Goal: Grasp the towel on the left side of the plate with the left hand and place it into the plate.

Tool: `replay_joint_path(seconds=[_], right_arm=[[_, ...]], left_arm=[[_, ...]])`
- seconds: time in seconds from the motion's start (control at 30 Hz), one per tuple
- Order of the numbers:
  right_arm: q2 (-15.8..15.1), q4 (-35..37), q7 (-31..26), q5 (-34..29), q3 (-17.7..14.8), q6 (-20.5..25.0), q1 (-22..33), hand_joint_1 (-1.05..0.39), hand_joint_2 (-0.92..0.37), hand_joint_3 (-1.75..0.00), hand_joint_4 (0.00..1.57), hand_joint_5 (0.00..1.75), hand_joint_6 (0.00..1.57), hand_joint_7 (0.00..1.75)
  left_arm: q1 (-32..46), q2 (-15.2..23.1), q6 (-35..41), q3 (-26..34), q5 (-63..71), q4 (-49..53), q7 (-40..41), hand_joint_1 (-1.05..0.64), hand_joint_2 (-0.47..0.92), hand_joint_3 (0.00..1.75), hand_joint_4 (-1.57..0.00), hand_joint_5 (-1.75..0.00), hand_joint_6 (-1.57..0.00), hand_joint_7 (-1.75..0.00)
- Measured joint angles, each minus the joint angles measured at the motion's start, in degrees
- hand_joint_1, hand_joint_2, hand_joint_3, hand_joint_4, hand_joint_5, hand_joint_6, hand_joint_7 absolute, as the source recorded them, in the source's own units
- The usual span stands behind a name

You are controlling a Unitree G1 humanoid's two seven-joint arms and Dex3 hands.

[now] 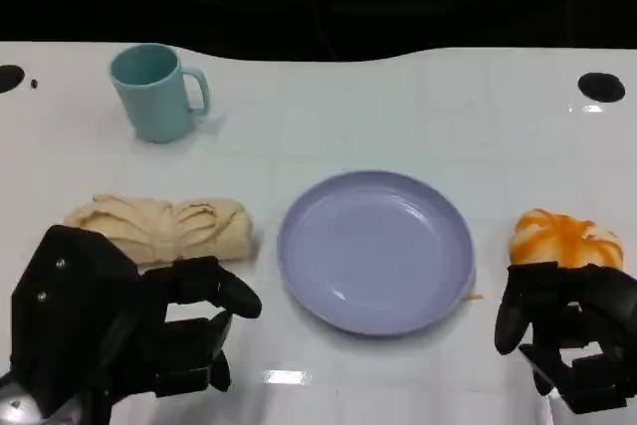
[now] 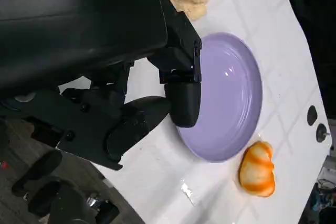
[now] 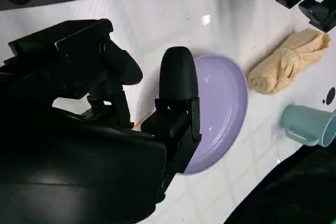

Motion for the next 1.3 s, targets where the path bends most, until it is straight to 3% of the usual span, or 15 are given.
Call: replay_joint_path(seconds=[0.53,0.67,0.73,0.83,1.0,1.13,1.3], right_arm=[[0.1,-0.1,0.0,0.0,0.0,0.7,0.0,0.12,-0.71,-0.93,0.63,1.73,0.62,1.49],[0.1,-0.1,0.0,-0.1,0.1,0.7,0.0,0.12,-0.7,-0.94,0.64,1.73,0.62,1.49],[0.1,-0.1,0.0,-0.1,0.2,0.7,0.0,0.12,-0.7,-0.94,0.64,1.72,0.62,1.49],[0.1,-0.2,0.0,-0.1,0.3,0.9,0.0,0.11,-0.7,-0.95,0.64,1.72,0.62,1.49],[0.1,-0.4,0.0,-0.1,0.4,1.3,0.0,0.11,-0.7,-0.95,0.64,1.73,0.63,1.49],[0.1,-0.4,0.0,-0.1,0.4,1.5,0.0,0.12,-0.7,-0.94,0.63,1.74,0.62,1.49],[0.1,-0.4,0.0,-0.2,0.4,1.5,0.0,0.12,-0.71,-0.93,0.63,1.72,0.62,1.49]], left_arm=[[0.0,0.0,-0.8,-0.1,0.9,0.1,0.0,-0.11,0.69,0.94,-0.61,-1.73,-0.63,-1.49],[0.0,0.7,-6.4,0.1,1.5,1.6,-0.3,-0.16,0.65,0.97,-0.59,-1.56,-0.66,-1.21],[0.0,1.1,-10.8,0.4,2.1,2.7,-0.9,-0.2,0.71,0.86,-0.61,-1.46,-0.68,-1.05],[0.1,2.3,-17.3,0.4,4.6,4.1,-0.9,-0.26,0.87,0.5,-0.62,-1.28,-0.7,-0.68],[0.2,3.8,-25.9,0.4,10.2,4.7,-0.5,-0.35,0.92,0.27,-0.63,-0.95,-0.62,-0.32],[-0.5,6.2,-28.5,0.2,17.4,4.6,1.4,-0.4,0.92,0.23,-0.59,-0.83,-0.56,-0.2],[-4.7,10.9,-28.7,-1.3,27.1,4.3,1.6,-0.58,0.92,0.14,-0.59,-0.47,-0.54,-0.03]])
